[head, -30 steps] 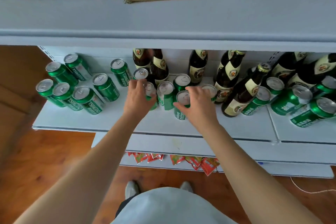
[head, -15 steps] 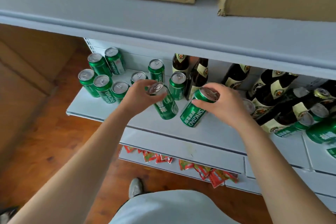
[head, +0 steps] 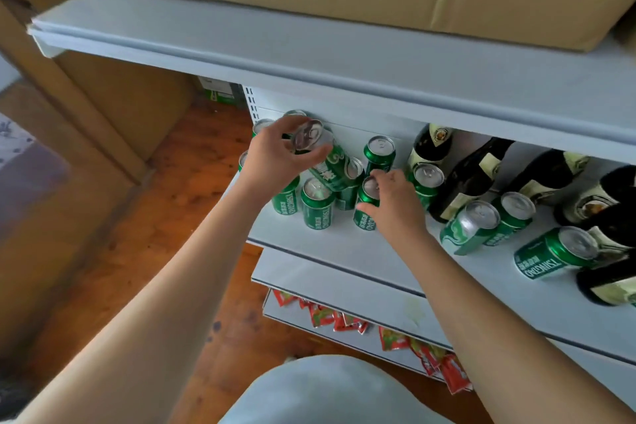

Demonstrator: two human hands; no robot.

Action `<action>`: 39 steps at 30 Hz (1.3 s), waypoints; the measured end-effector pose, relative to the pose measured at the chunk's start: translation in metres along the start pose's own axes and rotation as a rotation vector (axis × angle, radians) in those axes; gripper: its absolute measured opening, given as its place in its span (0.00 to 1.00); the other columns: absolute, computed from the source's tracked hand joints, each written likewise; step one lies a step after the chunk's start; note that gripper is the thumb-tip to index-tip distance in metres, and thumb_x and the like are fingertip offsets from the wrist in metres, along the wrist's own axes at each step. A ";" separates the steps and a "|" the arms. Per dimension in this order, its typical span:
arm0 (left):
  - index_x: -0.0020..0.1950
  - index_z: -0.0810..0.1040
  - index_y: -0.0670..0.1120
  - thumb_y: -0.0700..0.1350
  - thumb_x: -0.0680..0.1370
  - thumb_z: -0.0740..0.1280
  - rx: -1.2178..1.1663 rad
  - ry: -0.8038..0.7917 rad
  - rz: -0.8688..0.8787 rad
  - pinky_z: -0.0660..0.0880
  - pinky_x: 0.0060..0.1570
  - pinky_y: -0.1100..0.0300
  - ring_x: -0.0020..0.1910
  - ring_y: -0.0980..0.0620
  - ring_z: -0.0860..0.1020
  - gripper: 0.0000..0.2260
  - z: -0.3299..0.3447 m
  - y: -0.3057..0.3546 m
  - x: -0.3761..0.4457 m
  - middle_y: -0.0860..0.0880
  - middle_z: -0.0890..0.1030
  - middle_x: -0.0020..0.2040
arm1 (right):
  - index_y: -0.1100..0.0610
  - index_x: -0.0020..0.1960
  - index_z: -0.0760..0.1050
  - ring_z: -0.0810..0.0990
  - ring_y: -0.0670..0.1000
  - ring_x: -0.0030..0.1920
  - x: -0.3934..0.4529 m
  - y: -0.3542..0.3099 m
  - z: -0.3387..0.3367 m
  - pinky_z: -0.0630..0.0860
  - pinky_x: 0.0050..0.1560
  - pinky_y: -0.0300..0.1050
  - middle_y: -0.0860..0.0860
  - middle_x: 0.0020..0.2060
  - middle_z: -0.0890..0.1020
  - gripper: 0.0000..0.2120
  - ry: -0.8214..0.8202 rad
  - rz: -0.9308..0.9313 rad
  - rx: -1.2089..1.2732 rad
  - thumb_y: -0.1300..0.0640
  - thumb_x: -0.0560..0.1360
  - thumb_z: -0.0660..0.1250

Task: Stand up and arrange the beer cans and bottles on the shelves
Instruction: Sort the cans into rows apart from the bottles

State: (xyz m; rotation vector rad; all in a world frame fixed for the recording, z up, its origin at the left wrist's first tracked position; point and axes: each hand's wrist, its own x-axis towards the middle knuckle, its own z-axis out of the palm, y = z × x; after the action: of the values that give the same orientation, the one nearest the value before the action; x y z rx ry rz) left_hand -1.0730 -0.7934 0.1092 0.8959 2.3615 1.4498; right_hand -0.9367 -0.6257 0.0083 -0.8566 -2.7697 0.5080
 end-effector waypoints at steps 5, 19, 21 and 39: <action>0.61 0.78 0.49 0.51 0.69 0.79 -0.071 -0.034 0.041 0.78 0.44 0.70 0.46 0.60 0.82 0.23 -0.006 0.006 0.009 0.57 0.82 0.51 | 0.57 0.72 0.66 0.72 0.59 0.61 0.009 -0.005 -0.001 0.73 0.59 0.52 0.58 0.63 0.71 0.32 -0.042 0.040 0.087 0.50 0.73 0.73; 0.59 0.78 0.55 0.61 0.75 0.68 -0.124 -0.556 0.163 0.78 0.55 0.54 0.49 0.57 0.81 0.16 0.125 0.038 -0.016 0.57 0.83 0.50 | 0.49 0.57 0.73 0.78 0.42 0.48 -0.114 0.035 -0.057 0.69 0.42 0.24 0.40 0.46 0.80 0.27 0.310 0.368 0.503 0.47 0.63 0.80; 0.57 0.78 0.54 0.54 0.78 0.67 -0.019 -0.427 0.145 0.78 0.55 0.53 0.48 0.56 0.81 0.10 0.146 0.027 -0.013 0.55 0.82 0.49 | 0.53 0.59 0.73 0.79 0.47 0.50 -0.135 0.065 -0.043 0.70 0.43 0.28 0.44 0.48 0.80 0.29 0.335 0.514 0.543 0.49 0.63 0.80; 0.60 0.74 0.45 0.64 0.71 0.70 0.775 -0.357 0.101 0.71 0.55 0.50 0.55 0.42 0.76 0.28 0.215 0.030 0.033 0.45 0.77 0.54 | 0.64 0.63 0.68 0.72 0.59 0.57 -0.150 0.146 -0.039 0.73 0.55 0.50 0.59 0.58 0.72 0.32 0.441 0.740 0.235 0.57 0.66 0.79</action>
State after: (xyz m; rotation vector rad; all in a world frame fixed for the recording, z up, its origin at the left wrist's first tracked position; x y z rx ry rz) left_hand -0.9827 -0.6077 0.0351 1.3144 2.6043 0.2938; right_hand -0.7290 -0.5888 -0.0242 -1.6841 -1.8965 0.6361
